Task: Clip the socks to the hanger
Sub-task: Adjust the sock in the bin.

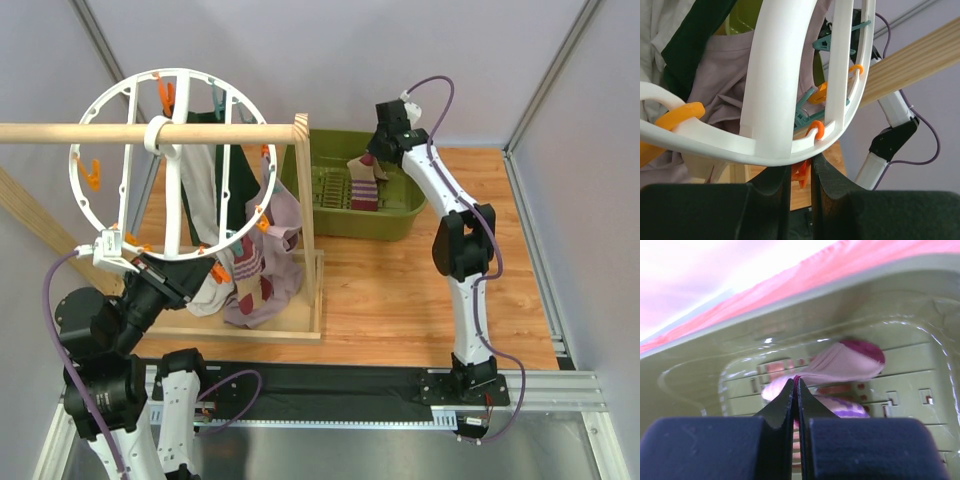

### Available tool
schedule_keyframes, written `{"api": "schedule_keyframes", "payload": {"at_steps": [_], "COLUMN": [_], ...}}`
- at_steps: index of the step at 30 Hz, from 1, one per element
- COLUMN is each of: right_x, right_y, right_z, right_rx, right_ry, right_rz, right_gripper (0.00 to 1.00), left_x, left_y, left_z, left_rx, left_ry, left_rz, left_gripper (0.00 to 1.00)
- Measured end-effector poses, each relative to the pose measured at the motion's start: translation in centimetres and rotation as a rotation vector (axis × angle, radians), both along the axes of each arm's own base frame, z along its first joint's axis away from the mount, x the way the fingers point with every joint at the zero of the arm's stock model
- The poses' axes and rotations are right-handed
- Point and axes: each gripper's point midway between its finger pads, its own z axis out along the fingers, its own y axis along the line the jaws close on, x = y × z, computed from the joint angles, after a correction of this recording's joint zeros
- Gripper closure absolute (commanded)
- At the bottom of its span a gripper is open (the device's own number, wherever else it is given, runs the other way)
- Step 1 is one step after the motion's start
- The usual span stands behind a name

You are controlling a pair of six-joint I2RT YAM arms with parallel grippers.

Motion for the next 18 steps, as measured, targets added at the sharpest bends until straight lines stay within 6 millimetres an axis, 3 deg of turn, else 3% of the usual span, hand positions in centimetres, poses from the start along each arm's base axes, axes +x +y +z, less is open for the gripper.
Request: {"api": "schedule_keyframes", "payload": {"at_steps": [6, 7, 8, 9, 10, 13, 14, 18], "right_x": [0.2, 0.5, 0.8, 1.1, 1.3, 2.1, 2.1, 1.0], "right_y": [-2.3, -2.9, -3.4, -3.9, -4.4, -5.6, -6.0, -6.5], "right_z": [-3.0, -3.3, -3.5, -3.9, -4.2, -5.4, -5.9, -6.8], "right_rx": [-0.023, -0.03, -0.038, -0.045, -0.061, -0.112, -0.131, -0.211], "right_ry": [0.048, 0.046, 0.044, 0.045, 0.047, 0.063, 0.077, 0.13], "right_rz": [-0.062, -0.076, -0.09, -0.103, -0.108, -0.121, -0.122, -0.096], "right_gripper": [0.96, 0.91, 0.78, 0.75, 0.62, 0.41, 0.3, 0.23], "left_x": [-0.3, -0.4, -0.4, -0.4, -0.5, -0.6, -0.7, -0.7], "left_y": [-0.1, -0.1, -0.1, -0.1, -0.1, -0.1, -0.1, -0.1], "left_z": [0.0, 0.0, 0.0, 0.0, 0.0, 0.0, 0.0, -0.1], "left_rx": [0.004, 0.004, 0.004, 0.003, 0.003, 0.006, 0.009, 0.016], "left_ry": [0.005, 0.007, 0.008, 0.01, 0.011, 0.012, 0.012, 0.011], "left_rz": [-0.001, -0.001, -0.001, 0.0, 0.0, 0.0, -0.001, -0.002], "left_gripper": [1.0, 1.0, 1.0, 1.0, 1.0, 1.0, 1.0, 1.0]}}
